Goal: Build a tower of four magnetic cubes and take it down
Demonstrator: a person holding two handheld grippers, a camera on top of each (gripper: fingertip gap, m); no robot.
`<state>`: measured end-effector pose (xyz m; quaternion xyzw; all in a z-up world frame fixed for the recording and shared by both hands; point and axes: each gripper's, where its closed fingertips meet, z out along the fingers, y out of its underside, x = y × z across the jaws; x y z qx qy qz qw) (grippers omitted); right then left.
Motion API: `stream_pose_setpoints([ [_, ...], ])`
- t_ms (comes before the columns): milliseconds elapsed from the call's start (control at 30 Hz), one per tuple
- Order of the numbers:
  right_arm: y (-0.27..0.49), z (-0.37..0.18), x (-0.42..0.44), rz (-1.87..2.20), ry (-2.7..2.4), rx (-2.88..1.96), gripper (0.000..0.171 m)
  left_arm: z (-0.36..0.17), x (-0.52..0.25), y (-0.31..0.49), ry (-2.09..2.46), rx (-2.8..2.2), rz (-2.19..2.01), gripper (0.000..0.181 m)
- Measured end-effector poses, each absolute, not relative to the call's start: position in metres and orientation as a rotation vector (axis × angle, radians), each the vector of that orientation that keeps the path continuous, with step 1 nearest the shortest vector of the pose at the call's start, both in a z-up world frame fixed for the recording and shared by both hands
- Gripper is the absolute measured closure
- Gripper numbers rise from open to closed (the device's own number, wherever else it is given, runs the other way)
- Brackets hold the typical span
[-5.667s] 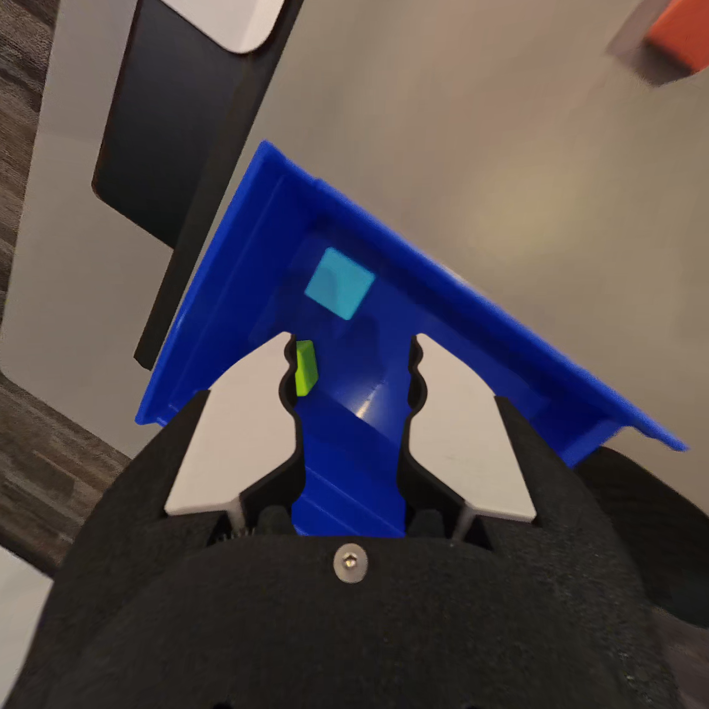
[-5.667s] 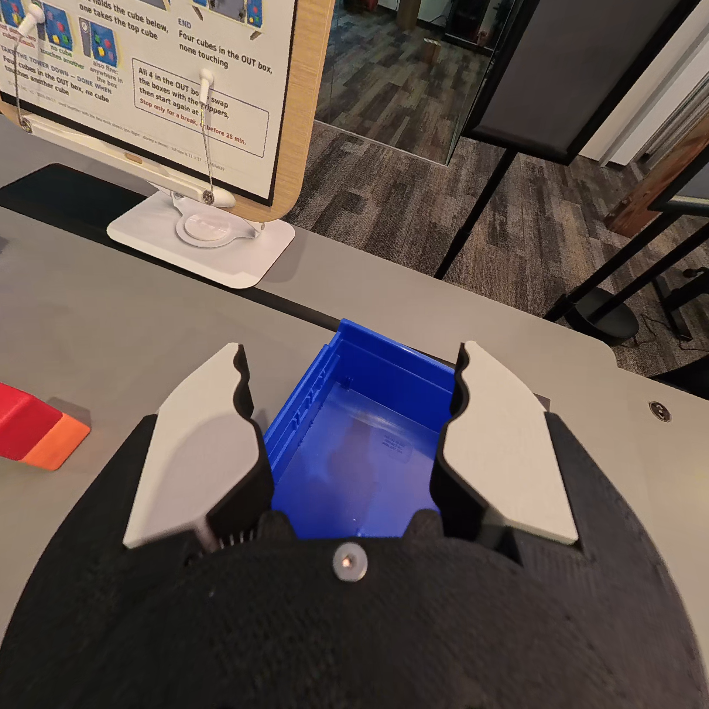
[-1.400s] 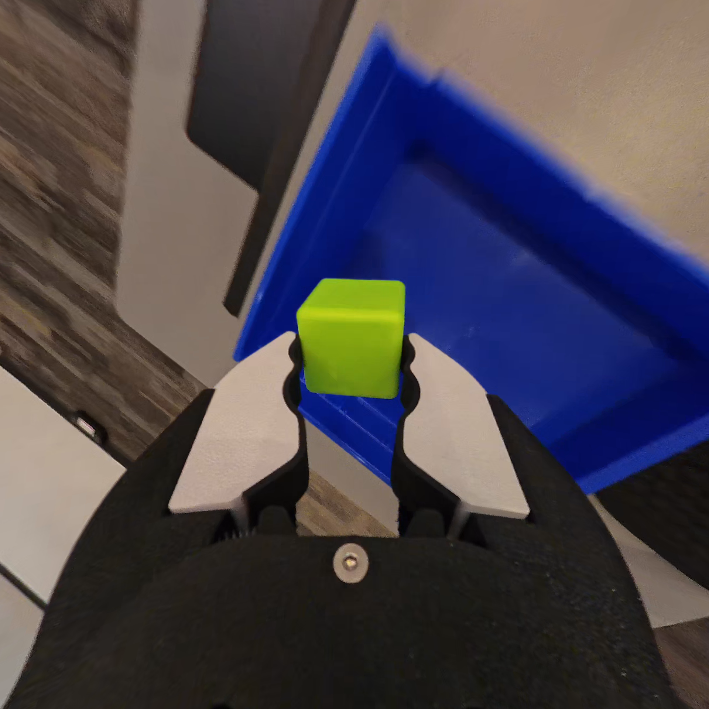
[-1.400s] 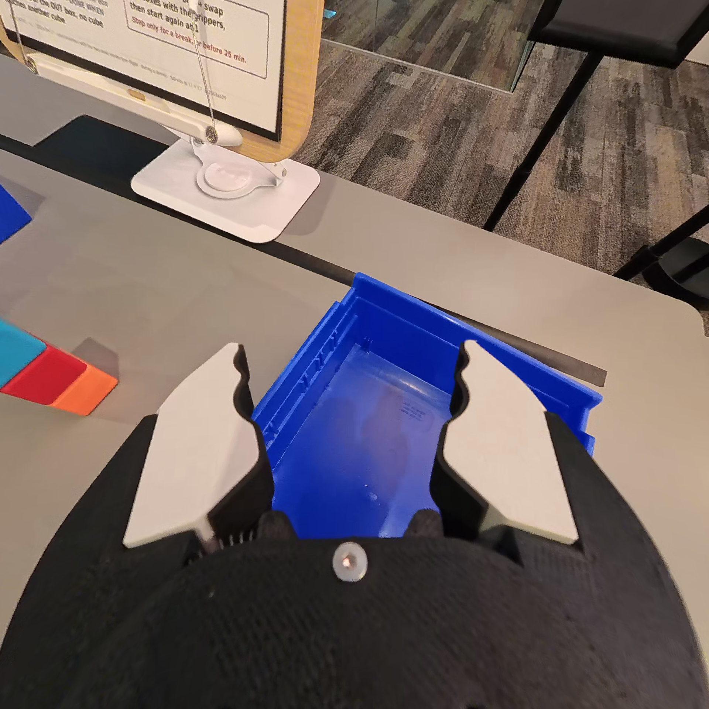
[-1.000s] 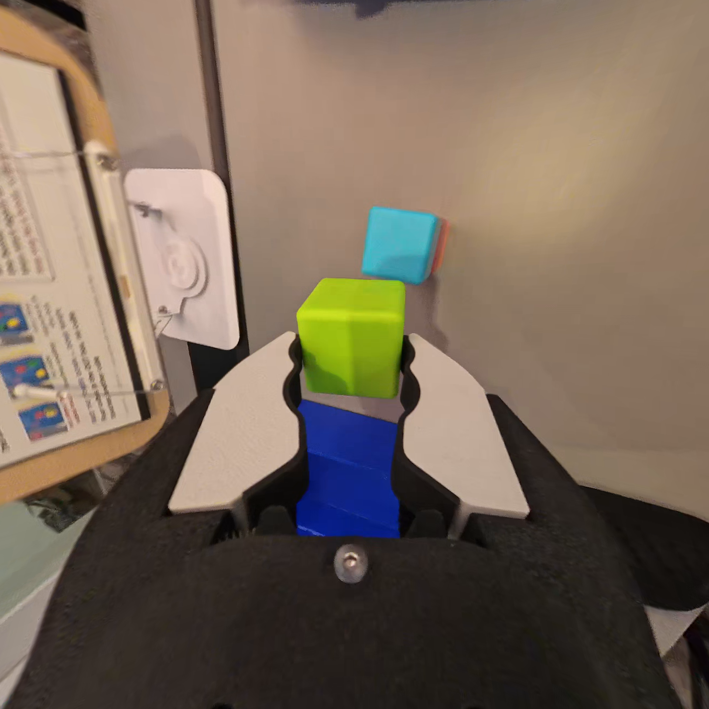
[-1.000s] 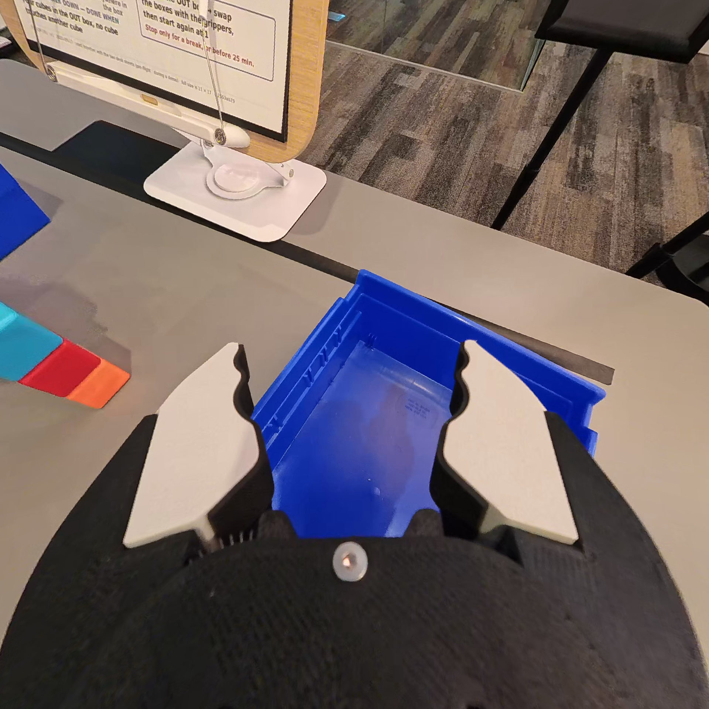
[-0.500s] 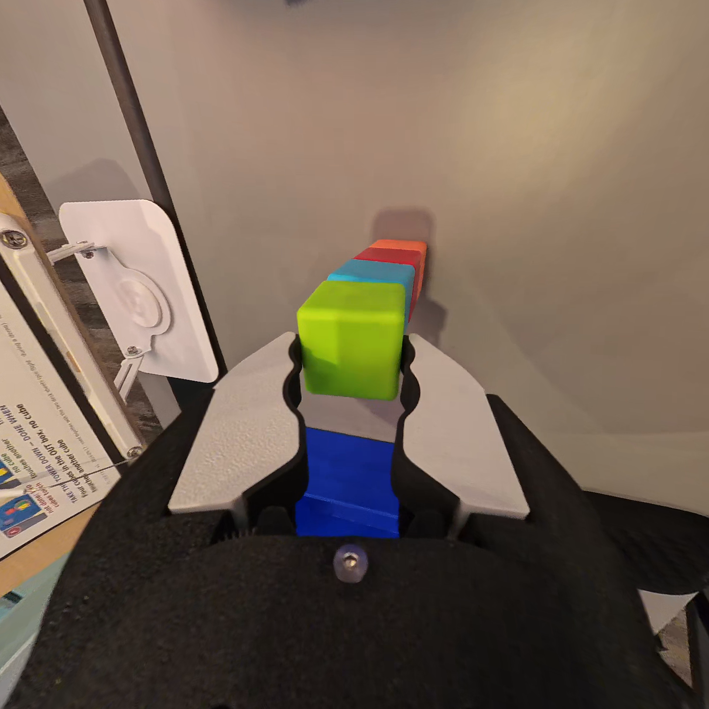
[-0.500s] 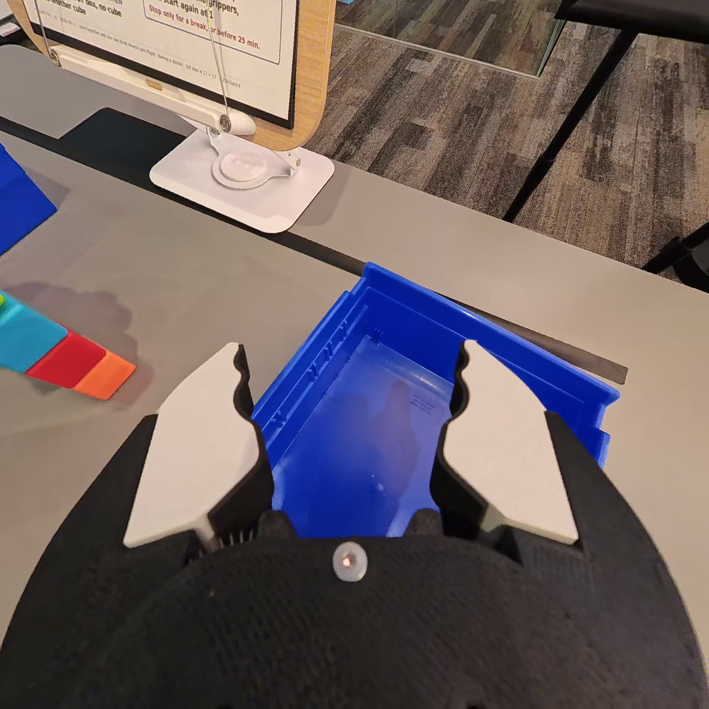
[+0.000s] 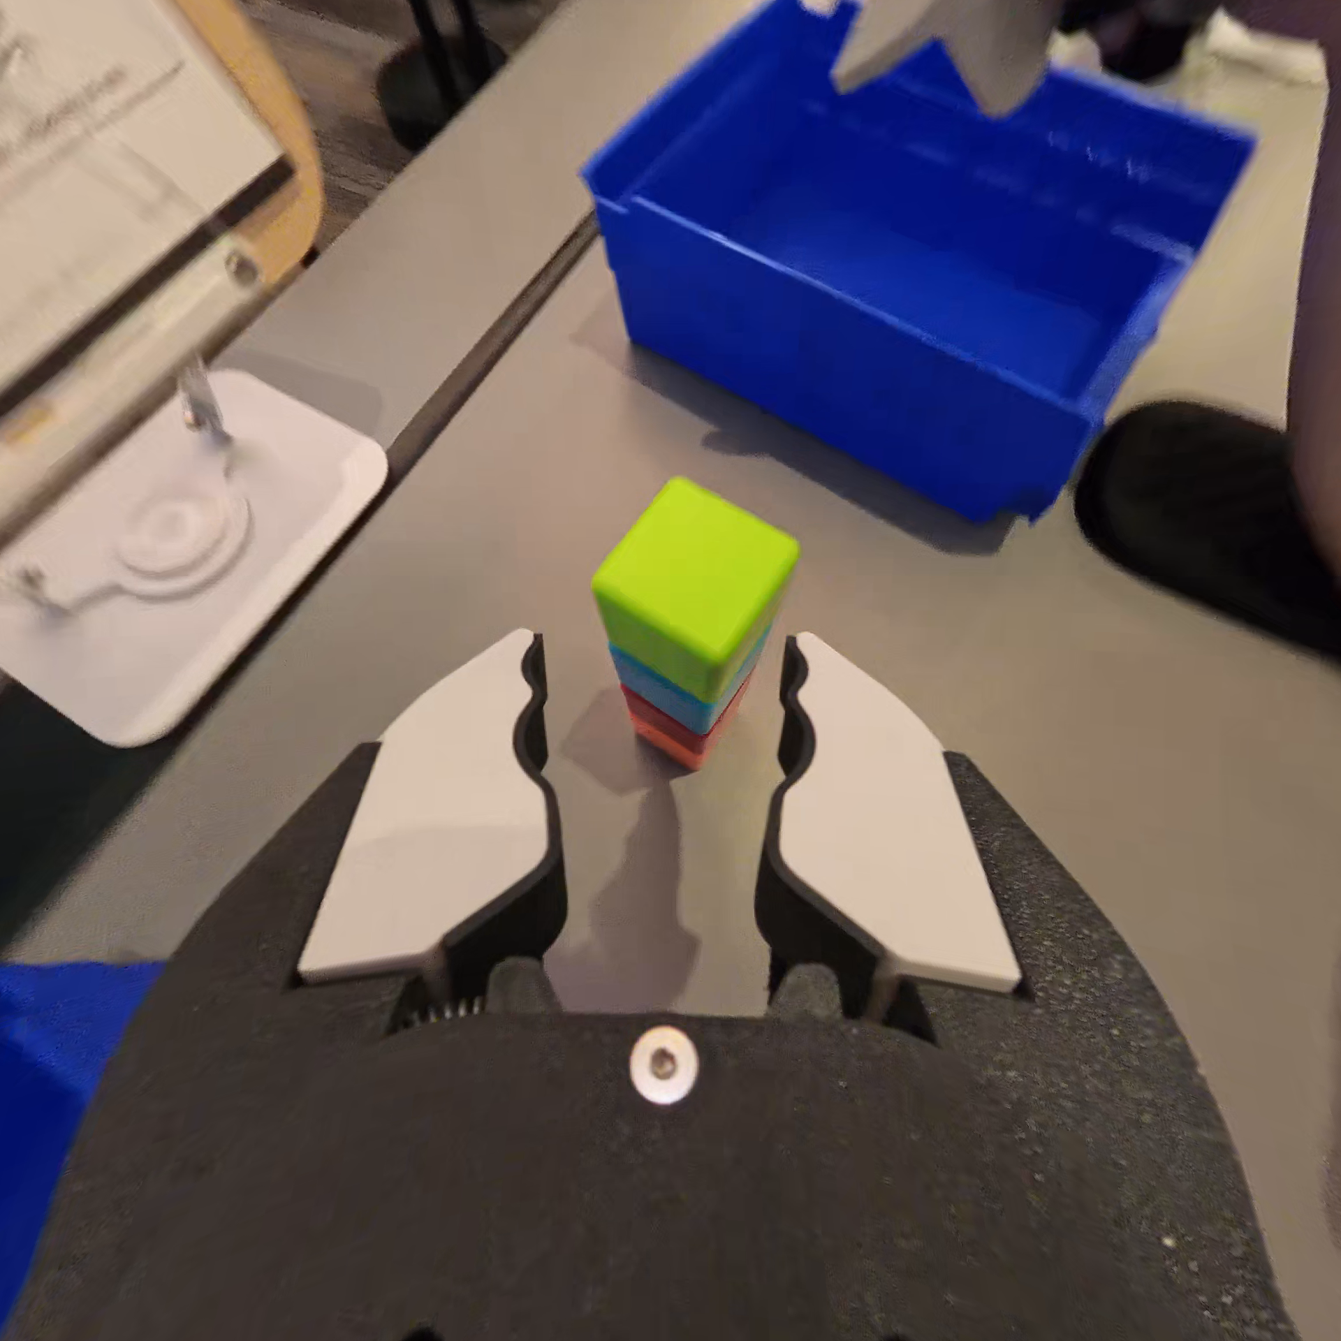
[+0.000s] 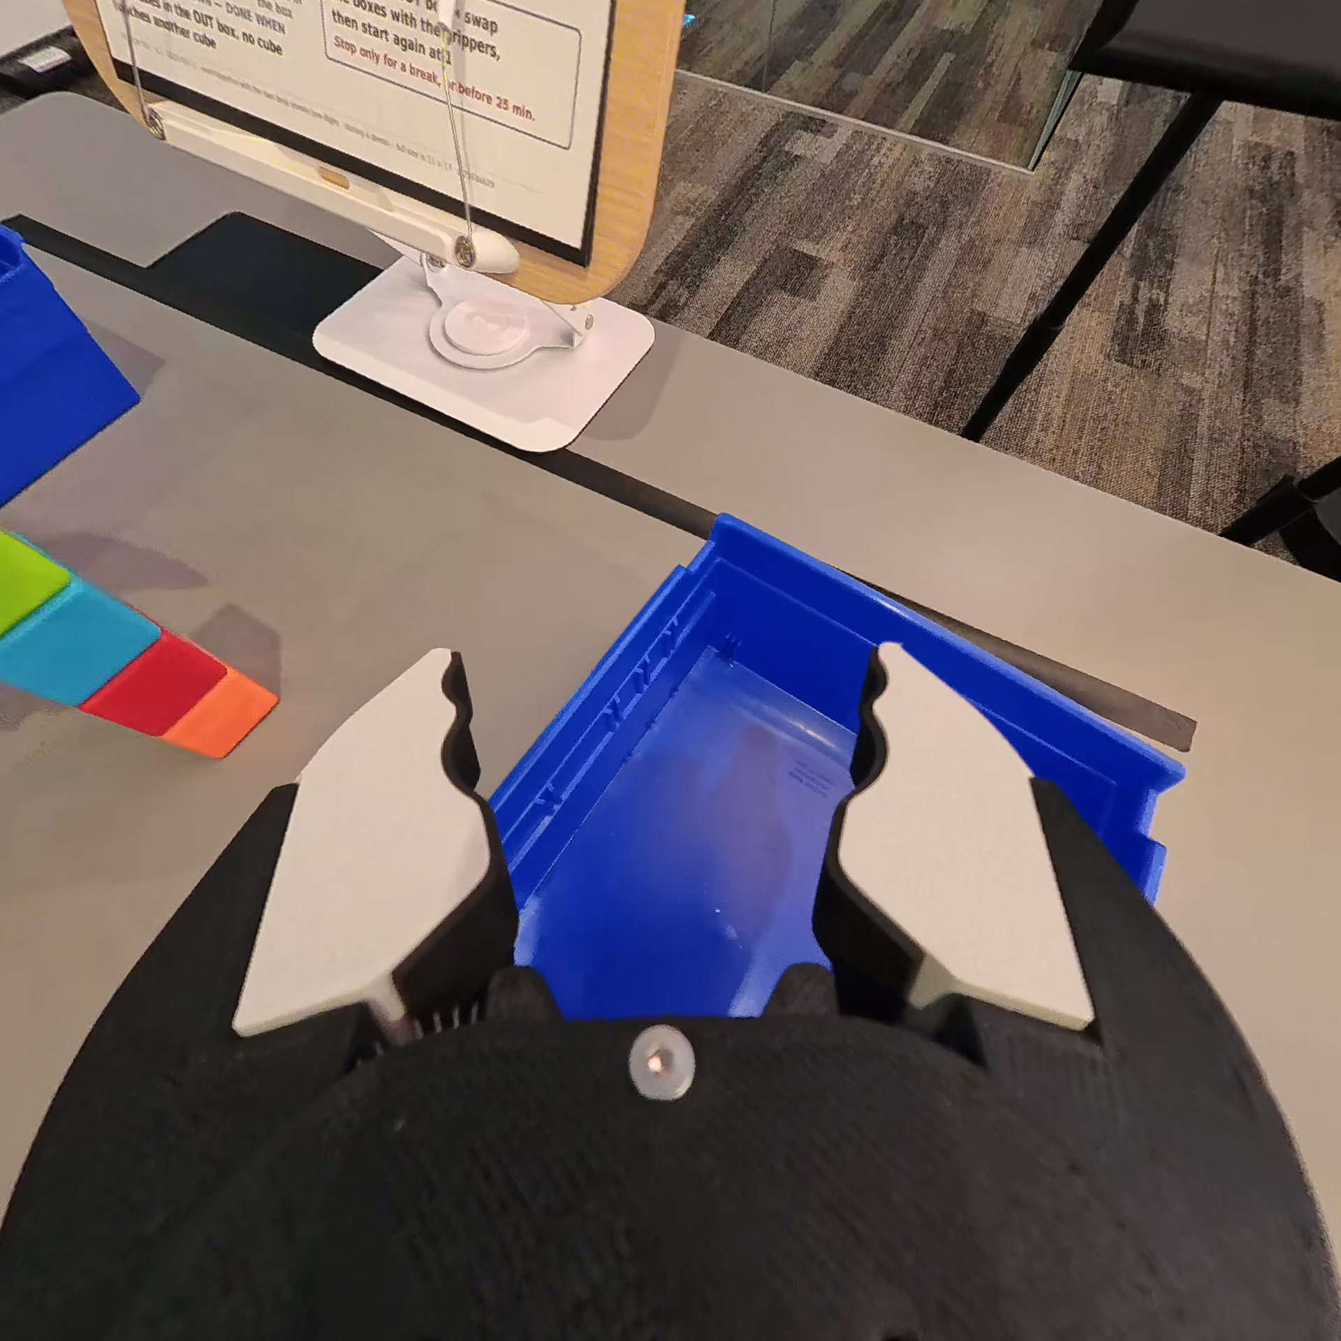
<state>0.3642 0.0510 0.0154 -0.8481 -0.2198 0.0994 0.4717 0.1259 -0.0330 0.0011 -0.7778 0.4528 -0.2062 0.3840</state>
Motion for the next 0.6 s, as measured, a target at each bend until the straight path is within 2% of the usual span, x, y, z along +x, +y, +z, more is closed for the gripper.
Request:
stream_pose_setpoints([
  [133,0.051,0.015,0.359,0.228,-0.556,-2.077,0.068,-0.037,0.121,-0.032,0.842,-1.97,-0.668,0.122],
  [233,0.052,0.012,0.354,0.227,-0.575,-2.083,0.068,-0.049,0.127,-0.037,0.899,-1.866,-0.64,0.121],
  [333,0.054,0.008,0.351,0.218,-0.588,-2.09,0.068,-0.052,0.13,-0.034,0.995,-1.789,-0.53,0.11],
  [600,0.059,-0.005,0.341,0.172,-0.643,-2.114,0.068,-0.059,0.144,-0.023,0.906,-1.798,-0.702,0.101],
])
